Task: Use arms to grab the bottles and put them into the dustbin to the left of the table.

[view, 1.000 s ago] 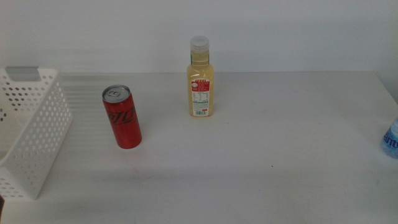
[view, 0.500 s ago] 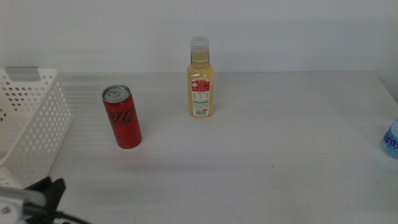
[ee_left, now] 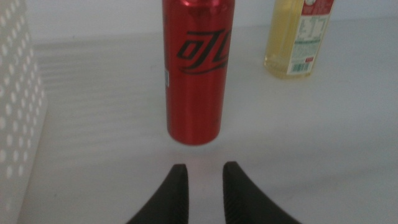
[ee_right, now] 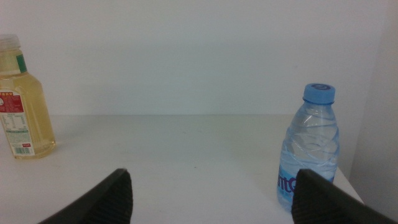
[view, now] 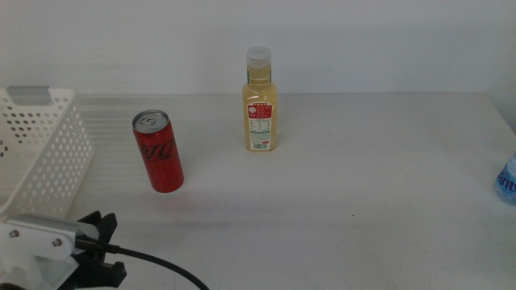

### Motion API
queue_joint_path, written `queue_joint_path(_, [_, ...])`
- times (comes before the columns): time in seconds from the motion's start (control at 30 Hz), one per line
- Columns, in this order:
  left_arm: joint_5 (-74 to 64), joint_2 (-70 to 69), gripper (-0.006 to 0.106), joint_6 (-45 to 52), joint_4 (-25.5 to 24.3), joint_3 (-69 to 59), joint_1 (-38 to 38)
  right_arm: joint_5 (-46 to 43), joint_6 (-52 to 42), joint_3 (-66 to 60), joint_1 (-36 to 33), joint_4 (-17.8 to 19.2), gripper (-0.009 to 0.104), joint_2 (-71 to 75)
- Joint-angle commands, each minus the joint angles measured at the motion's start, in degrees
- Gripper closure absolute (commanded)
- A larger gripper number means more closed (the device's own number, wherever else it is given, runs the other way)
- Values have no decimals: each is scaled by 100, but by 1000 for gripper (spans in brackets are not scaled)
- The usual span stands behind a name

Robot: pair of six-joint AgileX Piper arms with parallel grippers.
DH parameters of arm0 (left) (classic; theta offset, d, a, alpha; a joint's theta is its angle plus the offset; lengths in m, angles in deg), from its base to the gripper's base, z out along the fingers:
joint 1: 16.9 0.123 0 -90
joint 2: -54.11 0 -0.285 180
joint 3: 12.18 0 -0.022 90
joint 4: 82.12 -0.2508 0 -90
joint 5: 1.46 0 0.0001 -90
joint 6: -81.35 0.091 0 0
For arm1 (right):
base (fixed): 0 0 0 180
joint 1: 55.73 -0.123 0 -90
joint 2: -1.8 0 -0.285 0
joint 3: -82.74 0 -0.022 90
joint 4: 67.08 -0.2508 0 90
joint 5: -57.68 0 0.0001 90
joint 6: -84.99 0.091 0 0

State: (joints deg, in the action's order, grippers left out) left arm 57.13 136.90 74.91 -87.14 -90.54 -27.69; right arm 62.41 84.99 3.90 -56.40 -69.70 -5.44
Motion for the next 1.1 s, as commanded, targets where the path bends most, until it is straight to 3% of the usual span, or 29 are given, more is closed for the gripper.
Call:
queue_joint_path(0.0, [1099, 235, 82, 74, 93, -88, -39, -441, -71, 44, 39, 58, 28, 157])
queue_joint_path(0.13, [1684, 451, 82, 167, 226, -94, -39, -441, -71, 44, 39, 58, 28, 157])
queue_joint_path(0.57, [1679, 457, 82, -138, 230, -89, -39, -441, -71, 44, 39, 58, 28, 157])
queue_joint_path(0.77, [888, 464, 80, -147, 43, 787, -39, -441, -71, 44, 39, 58, 28, 157])
queue_joint_path(0.93, [365, 649, 60, -320, 225, 1203, -39, -441, -71, 44, 39, 58, 28, 157])
queue_joint_path(1.07, [329, 1004, 26, -452, 241, 1529, -39, -441, -71, 44, 39, 58, 28, 157])
